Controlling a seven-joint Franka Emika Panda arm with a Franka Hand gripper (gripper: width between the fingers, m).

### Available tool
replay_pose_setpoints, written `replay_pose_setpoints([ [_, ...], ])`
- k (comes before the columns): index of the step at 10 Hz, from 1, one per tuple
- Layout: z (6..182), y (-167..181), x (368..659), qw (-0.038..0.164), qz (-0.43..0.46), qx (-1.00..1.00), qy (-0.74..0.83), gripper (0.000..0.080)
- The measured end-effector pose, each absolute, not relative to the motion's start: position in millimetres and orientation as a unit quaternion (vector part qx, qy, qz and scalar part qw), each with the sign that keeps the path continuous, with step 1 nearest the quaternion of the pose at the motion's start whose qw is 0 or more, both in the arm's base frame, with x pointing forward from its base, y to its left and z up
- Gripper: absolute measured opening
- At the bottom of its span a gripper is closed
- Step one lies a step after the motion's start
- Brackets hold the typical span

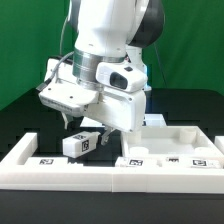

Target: Assemble one leg

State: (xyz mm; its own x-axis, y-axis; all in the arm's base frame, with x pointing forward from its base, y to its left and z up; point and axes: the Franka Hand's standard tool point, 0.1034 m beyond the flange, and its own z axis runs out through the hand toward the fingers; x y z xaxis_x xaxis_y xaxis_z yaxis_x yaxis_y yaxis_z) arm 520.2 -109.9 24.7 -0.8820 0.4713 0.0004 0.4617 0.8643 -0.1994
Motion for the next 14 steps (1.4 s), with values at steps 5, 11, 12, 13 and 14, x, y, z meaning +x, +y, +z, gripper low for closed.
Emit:
replay_pose_setpoints([
  [5,90.0,-124,547,-0.038,0.091,-0.326,-0.940,0.0649],
  [11,89.0,-134,545,-0.047,0.078,-0.488,-0.868,0.0649],
  [12,89.8,-143,543,-0.057,0.071,-0.582,-0.808,0.0649],
  [13,88.4,-146,541,-0.064,0.064,-0.645,-0.759,0.0649],
  [14,86.5,-149,541,-0.068,0.058,-0.655,-0.750,0.0649],
])
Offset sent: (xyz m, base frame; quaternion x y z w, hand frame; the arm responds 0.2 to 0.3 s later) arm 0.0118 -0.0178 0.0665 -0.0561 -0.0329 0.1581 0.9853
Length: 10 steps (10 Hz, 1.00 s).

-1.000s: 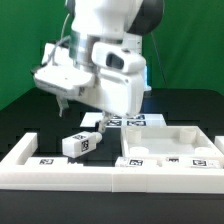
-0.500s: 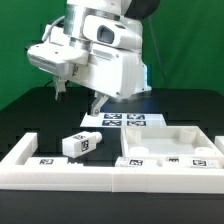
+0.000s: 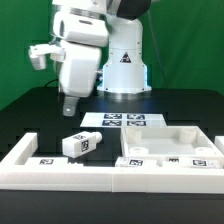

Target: Assemble one leg

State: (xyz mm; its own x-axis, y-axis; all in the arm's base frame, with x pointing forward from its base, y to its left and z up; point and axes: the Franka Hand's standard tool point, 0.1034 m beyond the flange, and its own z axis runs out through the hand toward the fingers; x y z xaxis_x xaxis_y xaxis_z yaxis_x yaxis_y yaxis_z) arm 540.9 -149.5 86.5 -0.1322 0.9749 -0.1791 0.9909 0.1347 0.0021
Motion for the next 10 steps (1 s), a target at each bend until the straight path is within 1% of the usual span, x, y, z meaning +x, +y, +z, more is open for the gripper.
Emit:
replay_pose_setpoints([
  [3,86.2,-146,542,0.071,-0.048,0.733,0.675,0.0649],
  [5,88.5,-155,542,0.068,-0.034,0.827,0.557,0.0649],
  [6,87.5,-157,542,0.071,-0.022,0.882,0.465,0.0649],
  [7,82.5,-157,544,0.075,-0.007,0.909,0.410,0.0649],
  [8,77.4,-156,547,0.079,0.006,0.917,0.391,0.0649],
  [10,77.1,-153,548,0.071,0.013,0.941,0.331,0.0649],
])
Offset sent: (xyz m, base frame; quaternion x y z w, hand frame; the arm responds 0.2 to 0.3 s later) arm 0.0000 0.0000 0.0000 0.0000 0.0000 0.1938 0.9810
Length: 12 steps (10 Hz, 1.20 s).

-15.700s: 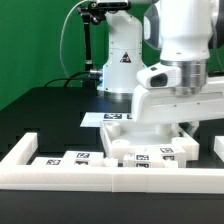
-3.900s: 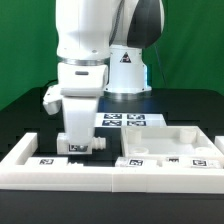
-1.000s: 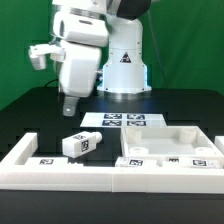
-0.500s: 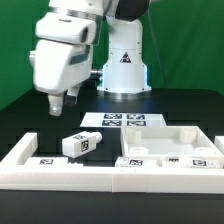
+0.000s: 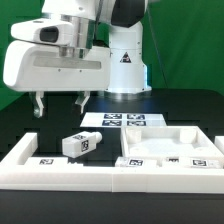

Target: Assemble one leg

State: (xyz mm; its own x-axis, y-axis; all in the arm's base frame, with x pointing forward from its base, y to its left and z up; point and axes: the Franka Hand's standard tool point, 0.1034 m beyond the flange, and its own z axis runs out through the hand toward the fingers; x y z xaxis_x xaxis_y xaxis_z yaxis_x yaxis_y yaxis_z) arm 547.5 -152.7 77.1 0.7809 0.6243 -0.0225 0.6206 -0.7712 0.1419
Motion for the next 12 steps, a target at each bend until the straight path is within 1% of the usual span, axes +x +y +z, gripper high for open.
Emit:
replay_pose_setpoints([
  [2,76.4,-150,548,0.063,0.020,0.961,0.270,0.0649],
  [3,75.5,-149,547,0.055,0.022,0.974,0.216,0.0649],
  [4,73.0,-148,545,0.038,0.017,0.992,0.118,0.0649],
  [5,67.9,-142,548,0.035,0.021,0.999,0.035,0.0649],
  [9,65.7,-133,549,0.009,0.026,0.995,-0.092,0.0649],
  [10,61.4,-138,545,-0.016,0.018,0.981,-0.191,0.0649],
  [11,54.4,-143,544,-0.033,0.004,0.962,-0.270,0.0649],
  [12,46.9,-145,546,-0.038,0.009,0.952,-0.303,0.0649],
])
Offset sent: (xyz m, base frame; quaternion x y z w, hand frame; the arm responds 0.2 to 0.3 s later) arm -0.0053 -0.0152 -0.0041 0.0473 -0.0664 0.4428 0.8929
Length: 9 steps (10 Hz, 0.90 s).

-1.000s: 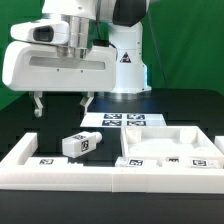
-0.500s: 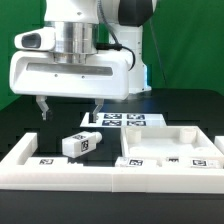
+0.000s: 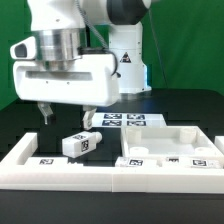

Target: Assemble one leg

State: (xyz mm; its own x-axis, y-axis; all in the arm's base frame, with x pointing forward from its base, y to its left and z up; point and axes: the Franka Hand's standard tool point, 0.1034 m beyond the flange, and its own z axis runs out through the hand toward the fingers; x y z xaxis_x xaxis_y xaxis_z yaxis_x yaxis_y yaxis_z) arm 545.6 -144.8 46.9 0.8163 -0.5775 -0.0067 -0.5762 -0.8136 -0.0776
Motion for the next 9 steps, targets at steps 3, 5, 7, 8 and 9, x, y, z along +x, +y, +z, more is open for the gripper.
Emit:
replay_pose_setpoints([
  [3,42.7,-140,543,0.046,0.003,-0.948,0.316,0.0649],
  [5,44.0,-135,540,0.063,0.061,-0.947,0.308,0.0649],
  [7,43.6,-132,542,0.086,0.133,-0.942,0.296,0.0649],
  [8,43.6,-132,540,0.095,0.169,-0.936,0.294,0.0649],
  [9,42.5,-133,541,0.099,0.185,-0.933,0.292,0.0649],
])
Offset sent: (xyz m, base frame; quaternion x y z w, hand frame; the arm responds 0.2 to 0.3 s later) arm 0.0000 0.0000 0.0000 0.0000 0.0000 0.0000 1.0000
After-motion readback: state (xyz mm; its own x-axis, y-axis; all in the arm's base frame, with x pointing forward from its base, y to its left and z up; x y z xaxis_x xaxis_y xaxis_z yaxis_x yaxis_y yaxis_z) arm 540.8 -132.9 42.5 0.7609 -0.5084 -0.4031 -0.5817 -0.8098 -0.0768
